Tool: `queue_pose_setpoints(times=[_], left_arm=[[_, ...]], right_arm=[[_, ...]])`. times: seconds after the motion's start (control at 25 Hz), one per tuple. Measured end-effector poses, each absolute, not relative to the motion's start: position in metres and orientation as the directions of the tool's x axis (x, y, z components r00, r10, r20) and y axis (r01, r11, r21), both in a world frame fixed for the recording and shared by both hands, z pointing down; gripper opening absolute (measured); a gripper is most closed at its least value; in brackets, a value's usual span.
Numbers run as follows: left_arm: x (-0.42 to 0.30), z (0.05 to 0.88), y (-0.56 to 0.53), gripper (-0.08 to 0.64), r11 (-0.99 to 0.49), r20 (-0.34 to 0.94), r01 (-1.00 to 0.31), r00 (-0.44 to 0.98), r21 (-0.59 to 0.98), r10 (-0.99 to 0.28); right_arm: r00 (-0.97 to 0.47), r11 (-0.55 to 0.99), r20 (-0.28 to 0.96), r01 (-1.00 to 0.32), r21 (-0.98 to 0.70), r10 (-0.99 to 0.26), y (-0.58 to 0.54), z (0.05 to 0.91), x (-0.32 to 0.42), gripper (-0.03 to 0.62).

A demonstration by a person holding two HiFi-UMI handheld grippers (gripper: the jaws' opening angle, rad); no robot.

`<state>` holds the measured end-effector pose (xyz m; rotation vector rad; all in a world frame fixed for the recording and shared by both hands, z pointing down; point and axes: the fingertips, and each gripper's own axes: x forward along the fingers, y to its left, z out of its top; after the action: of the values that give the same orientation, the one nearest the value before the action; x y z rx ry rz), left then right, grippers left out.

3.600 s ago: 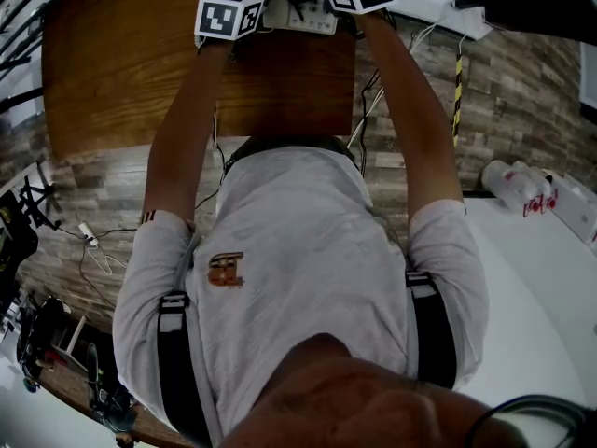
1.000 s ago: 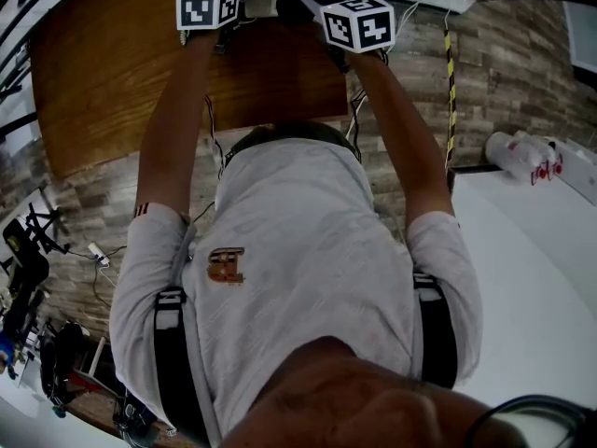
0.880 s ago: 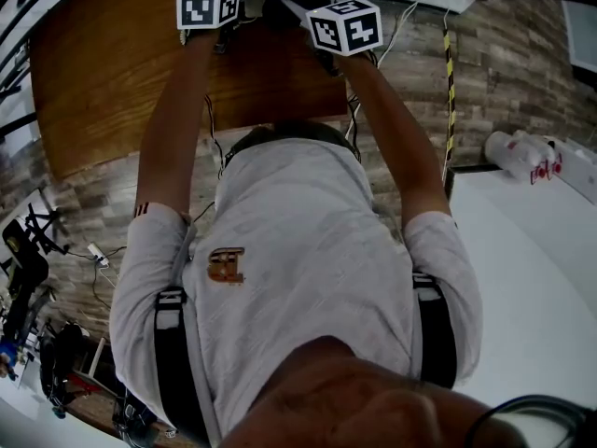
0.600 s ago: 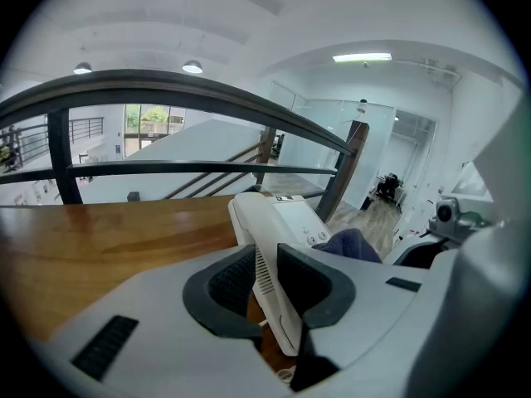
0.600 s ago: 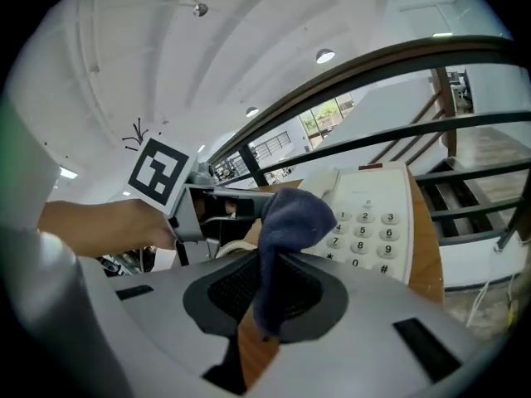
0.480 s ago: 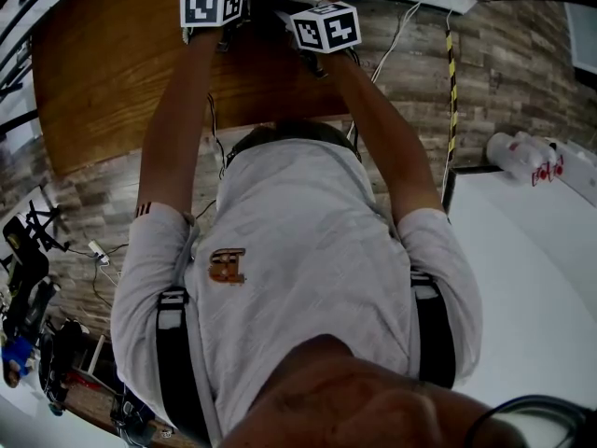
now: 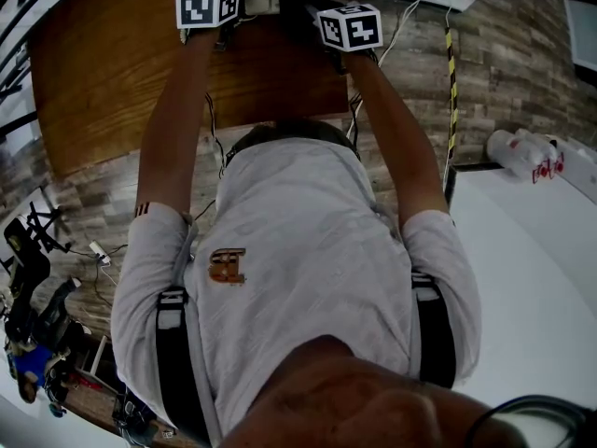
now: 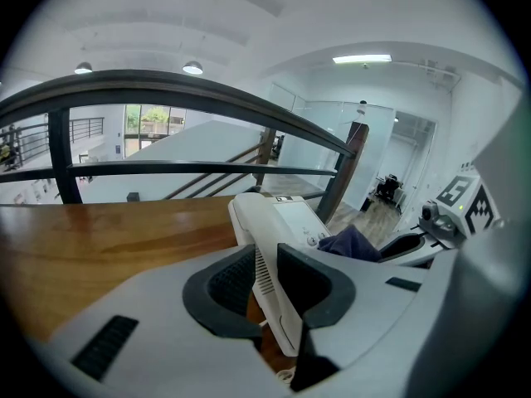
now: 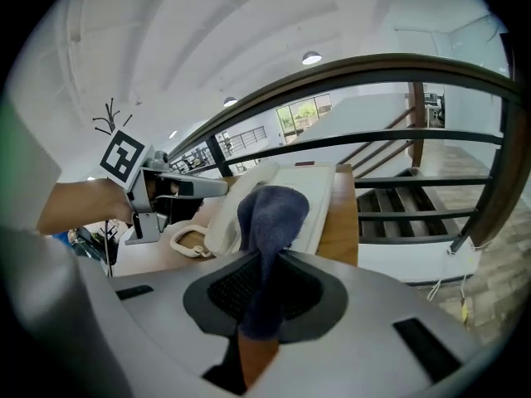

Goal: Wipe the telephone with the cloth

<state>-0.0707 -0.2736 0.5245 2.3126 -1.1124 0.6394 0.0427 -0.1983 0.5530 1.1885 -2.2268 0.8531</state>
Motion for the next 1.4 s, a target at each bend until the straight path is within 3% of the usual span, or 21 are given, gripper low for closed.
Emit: queue_pose_setpoints(times=[0.32,0.64,1.4], left_arm=[[-0.071,0.525,-0.272,0.086,-0.550,0.602,-0.809,0.549,0.208,-0.580],[-0.070,0.506,-0.266,0.087,-0.565,0.588,-0.808,0.542,0.168,-0.600],[-0.060,0.322,-0.188,0.049,-0.690,0.114,-0.717,0.697,0.095,-0.708]], right_arm=[[-0.460,0.390,0.669,-0.882,-0.266,-0.583,-0.187,0.553,0.086,0.071],[-0.517,0.443,0.589,-0.852,-0.279,-0.622,-0.183,0.515,0.076,0.071],[-0.651,0.626,0.124,-0.756,-0.189,-0.749,-0.168,0.324,0.031,0.072]])
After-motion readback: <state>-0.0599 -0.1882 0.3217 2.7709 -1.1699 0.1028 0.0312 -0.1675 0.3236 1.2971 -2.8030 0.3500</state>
